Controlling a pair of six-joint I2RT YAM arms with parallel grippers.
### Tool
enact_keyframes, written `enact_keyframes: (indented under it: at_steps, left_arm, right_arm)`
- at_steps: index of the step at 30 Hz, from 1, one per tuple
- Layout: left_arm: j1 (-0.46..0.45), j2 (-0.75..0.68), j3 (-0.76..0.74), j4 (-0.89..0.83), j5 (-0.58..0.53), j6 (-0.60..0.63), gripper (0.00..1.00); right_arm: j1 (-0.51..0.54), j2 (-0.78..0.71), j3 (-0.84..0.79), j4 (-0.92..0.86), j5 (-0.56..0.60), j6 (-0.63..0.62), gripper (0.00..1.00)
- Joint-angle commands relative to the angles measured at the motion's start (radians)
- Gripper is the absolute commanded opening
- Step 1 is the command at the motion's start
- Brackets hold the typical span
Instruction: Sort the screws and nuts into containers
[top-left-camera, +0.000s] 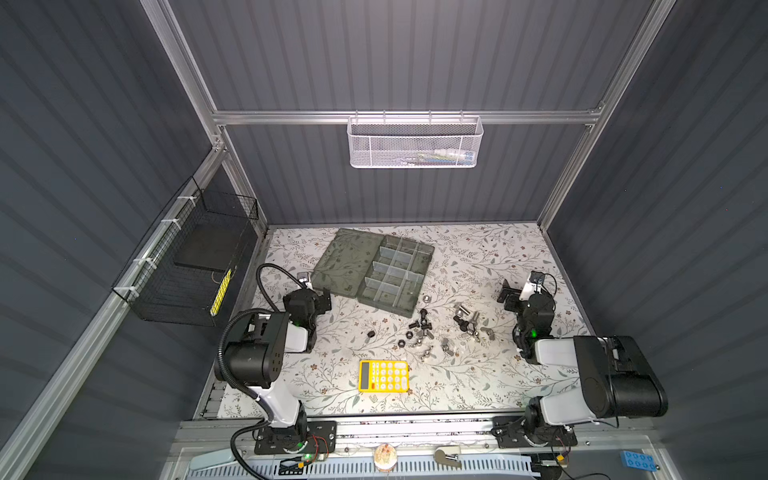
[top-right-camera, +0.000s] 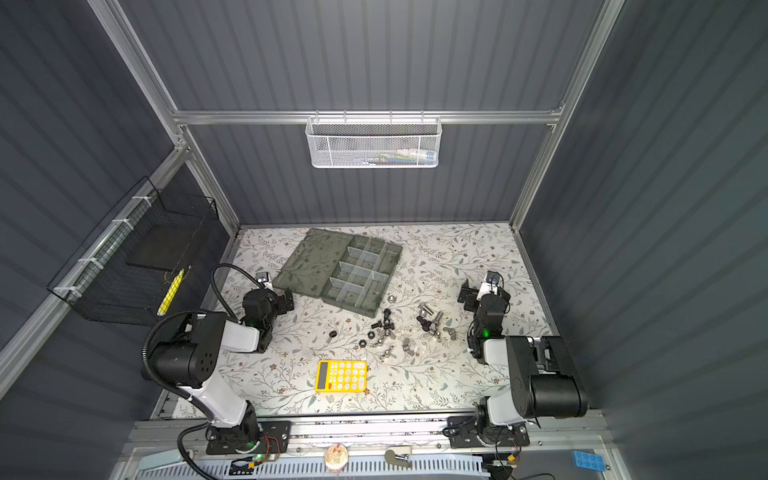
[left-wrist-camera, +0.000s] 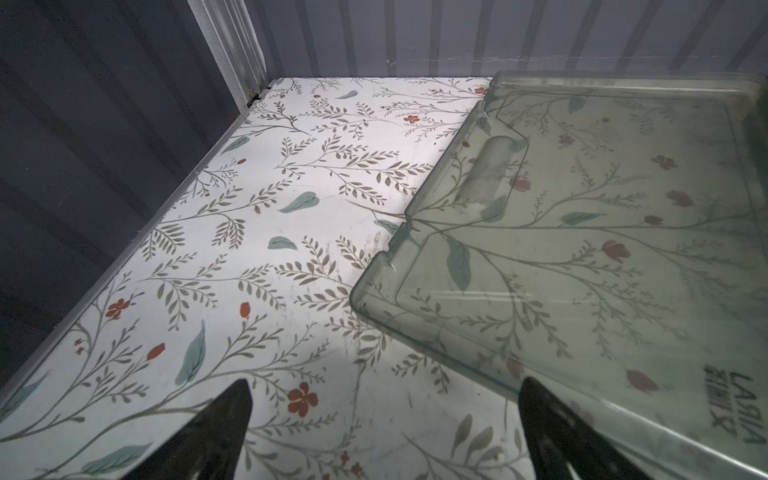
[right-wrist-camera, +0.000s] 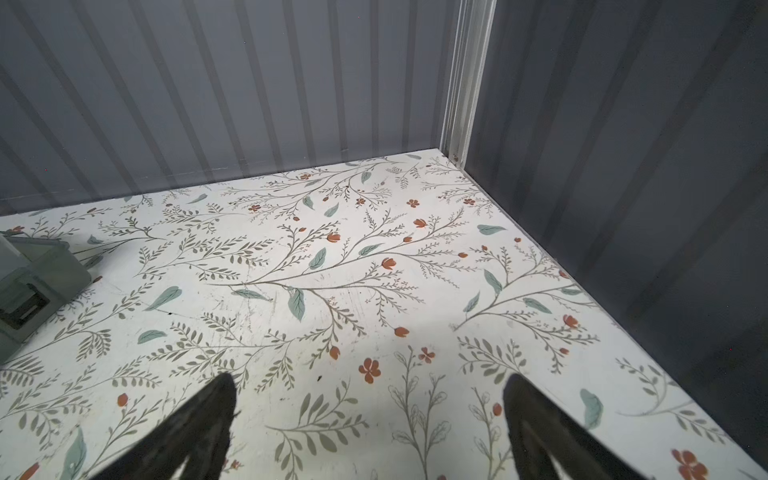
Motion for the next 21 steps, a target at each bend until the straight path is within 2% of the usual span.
enact_keyframes:
  at_steps: [1,21]
  left_arm:
    - [0.001,0.005,0.001,0.015,-0.013,0.004,1.00]
    - [0.000,0.005,0.003,0.015,-0.012,0.003,1.00]
  right_arm:
    - [0.002,-0.004,0.002,0.001,-0.009,-0.009,0.99]
    - [-0.006,-0.004,0.006,-0.009,-0.012,0.001,0.99]
